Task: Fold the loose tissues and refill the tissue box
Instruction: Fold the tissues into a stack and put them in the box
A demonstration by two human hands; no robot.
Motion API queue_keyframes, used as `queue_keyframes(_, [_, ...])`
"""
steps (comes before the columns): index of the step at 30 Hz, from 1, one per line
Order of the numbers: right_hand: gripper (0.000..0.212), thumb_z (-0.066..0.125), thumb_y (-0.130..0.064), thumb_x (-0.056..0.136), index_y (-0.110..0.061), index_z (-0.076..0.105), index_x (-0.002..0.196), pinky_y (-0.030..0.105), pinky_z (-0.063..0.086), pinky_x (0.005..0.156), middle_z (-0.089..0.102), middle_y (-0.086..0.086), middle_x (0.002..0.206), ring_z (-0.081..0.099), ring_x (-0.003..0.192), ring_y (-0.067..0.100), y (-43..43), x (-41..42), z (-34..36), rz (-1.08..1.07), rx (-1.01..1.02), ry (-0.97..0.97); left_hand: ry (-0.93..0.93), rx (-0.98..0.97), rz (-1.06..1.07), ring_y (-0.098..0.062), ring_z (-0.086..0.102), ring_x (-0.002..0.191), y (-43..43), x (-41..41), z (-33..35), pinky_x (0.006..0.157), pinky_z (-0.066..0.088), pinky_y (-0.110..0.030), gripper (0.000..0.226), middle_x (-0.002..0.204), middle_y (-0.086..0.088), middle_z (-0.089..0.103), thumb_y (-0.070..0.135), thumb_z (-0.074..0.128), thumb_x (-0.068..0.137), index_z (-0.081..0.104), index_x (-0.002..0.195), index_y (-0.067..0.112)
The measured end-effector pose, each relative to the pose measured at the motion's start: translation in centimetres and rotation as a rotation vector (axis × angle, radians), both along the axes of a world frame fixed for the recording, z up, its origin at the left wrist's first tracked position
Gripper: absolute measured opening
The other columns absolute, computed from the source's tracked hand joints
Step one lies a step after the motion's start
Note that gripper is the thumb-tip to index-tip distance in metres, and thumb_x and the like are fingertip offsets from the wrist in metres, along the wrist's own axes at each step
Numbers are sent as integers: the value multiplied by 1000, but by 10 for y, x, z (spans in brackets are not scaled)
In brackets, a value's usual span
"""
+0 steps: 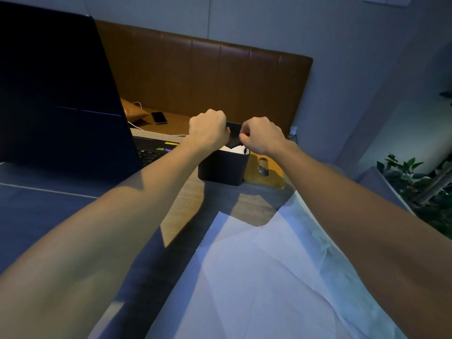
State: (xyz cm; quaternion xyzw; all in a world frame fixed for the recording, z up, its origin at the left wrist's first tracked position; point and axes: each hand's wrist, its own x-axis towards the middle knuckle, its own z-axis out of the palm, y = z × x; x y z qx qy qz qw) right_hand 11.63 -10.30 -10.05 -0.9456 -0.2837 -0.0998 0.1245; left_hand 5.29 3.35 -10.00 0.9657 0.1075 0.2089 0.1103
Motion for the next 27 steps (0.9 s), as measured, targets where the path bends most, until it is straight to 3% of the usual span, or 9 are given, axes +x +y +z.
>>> queue_keyframes(5, [19, 58, -25, 96, -21, 71, 110, 40, 58, 84, 68, 0, 107, 63, 97, 19, -25, -30, 10, 19, 84, 12, -43, -31, -118, -17, 60, 79, -33, -31, 16, 71, 54, -30, 25, 98, -4, 69, 33, 58, 100, 71, 112, 14])
queue_keyframes(8, [20, 61, -18, 95, -20, 69, 113, 42, 58, 86, 69, 1, 106, 63, 95, 21, -45, -56, 12, 11, 40, 93, 1, -44, -212, -19, 61, 79, -55, -54, 18, 71, 52, -34, 24, 92, -2, 67, 33, 57, 100, 71, 107, 14])
queue_keyframes(11, [17, 60, -23, 93, -21, 68, 108, 48, 59, 84, 70, 3, 103, 65, 92, 25, -66, -85, 2, -24, -33, 137, 52, -41, -268, -24, 64, 81, -76, -77, 11, 75, 55, -36, 27, 95, -4, 71, 35, 57, 98, 74, 108, 15])
queue_keyframes(17, [19, 55, -25, 96, -17, 63, 110, 37, 51, 75, 68, 5, 103, 62, 91, 27, -120, -138, -30, -47, -100, 209, 161, -54, -322, -25, 63, 81, -125, -121, -20, 74, 53, -36, 22, 91, -2, 62, 30, 57, 98, 67, 108, 13])
queue_keyframes(21, [32, 57, -28, 91, -16, 61, 121, 42, 50, 91, 64, 9, 122, 58, 111, 34, -156, -160, -57, -147, -116, 174, 254, -141, -483, -32, 64, 105, -154, -135, -55, 87, 55, -45, 26, 115, -9, 68, 25, 54, 96, 66, 118, 18])
queue_keyframes(24, [43, 55, -31, 92, -17, 53, 133, 44, 42, 103, 54, 10, 135, 48, 125, 35, -178, -173, -71, -197, -148, 174, 333, -66, -619, -30, 54, 124, -164, -145, -77, 101, 45, -45, 38, 135, -7, 58, 30, 41, 102, 55, 137, 24])
queue_keyframes(27, [52, 45, -45, 101, -20, 42, 146, 45, 32, 113, 43, 7, 151, 40, 135, 32, -195, -184, -84, -246, -139, 174, 382, 58, -604, -26, 41, 137, -162, -160, -92, 112, 31, -46, 43, 147, -2, 47, 39, 31, 106, 45, 146, 29])
